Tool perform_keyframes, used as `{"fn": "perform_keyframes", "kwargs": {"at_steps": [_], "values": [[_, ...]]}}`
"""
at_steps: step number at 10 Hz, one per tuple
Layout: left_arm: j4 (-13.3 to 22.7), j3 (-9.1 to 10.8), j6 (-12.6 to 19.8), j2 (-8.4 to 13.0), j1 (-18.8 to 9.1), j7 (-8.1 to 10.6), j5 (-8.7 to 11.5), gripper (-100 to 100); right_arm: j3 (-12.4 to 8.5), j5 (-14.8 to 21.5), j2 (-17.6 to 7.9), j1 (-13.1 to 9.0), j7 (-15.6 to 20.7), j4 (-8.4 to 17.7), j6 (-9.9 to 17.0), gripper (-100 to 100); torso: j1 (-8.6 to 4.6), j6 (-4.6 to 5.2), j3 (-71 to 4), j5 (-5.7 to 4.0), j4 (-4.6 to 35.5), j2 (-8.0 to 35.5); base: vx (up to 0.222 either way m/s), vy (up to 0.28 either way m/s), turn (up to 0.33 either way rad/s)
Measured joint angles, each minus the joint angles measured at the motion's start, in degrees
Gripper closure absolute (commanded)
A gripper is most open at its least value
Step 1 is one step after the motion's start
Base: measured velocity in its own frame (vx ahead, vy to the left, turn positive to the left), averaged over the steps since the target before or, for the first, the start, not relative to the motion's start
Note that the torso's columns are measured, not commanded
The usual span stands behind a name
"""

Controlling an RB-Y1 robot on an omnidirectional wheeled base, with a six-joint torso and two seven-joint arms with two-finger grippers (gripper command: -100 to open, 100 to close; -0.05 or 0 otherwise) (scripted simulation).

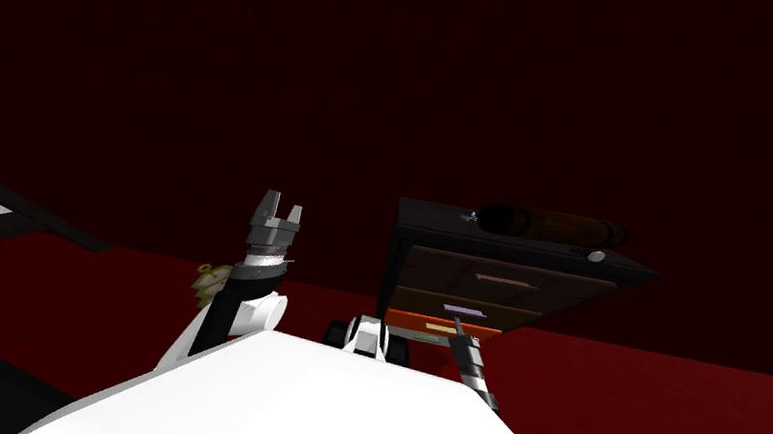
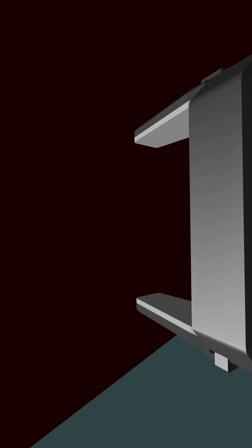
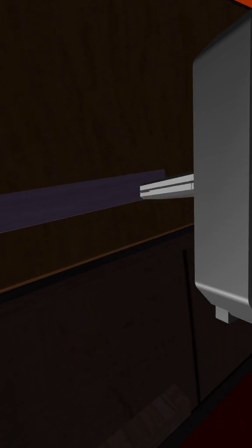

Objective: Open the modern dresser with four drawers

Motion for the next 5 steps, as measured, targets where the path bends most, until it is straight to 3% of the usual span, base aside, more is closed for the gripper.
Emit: {"fn": "perform_keyframes", "kwargs": {"at_steps": [2,3,4,5], "values": [[0.01,-0.01,0.0,0.0,-0.01,0.0,0.0,0,0.04,0.0,-0.43,0.48,-0.63,-0.49,-0.11,100,0.09,-0.02,0.04,0.03,0.03,0.01,-0.199,0.014,-0.027],[0.01,0.0,0.0,0.0,-0.01,0.0,0.0,0,0.08,0.0,-0.66,0.7,-0.97,-0.77,-0.11,100,-0.01,-0.02,-0.08,0.0,-0.02,-0.19,-0.092,-0.002,-0.008],[0.0,0.0,0.0,0.0,0.0,0.0,0.0,0,0.07,0.0,-0.69,0.75,-1.04,-0.79,-0.11,-100,-0.02,-0.03,-0.33,-0.01,-0.13,-0.62,-0.011,0.004,0.005],[0.0,0.0,0.0,0.0,0.01,0.0,0.0,0,0.03,-0.02,-1.56,0.7,-0.81,-0.41,-0.36,-100,0.01,-0.02,-0.48,0.0,-0.21,-0.81,0.025,0.004,0.004]]}}
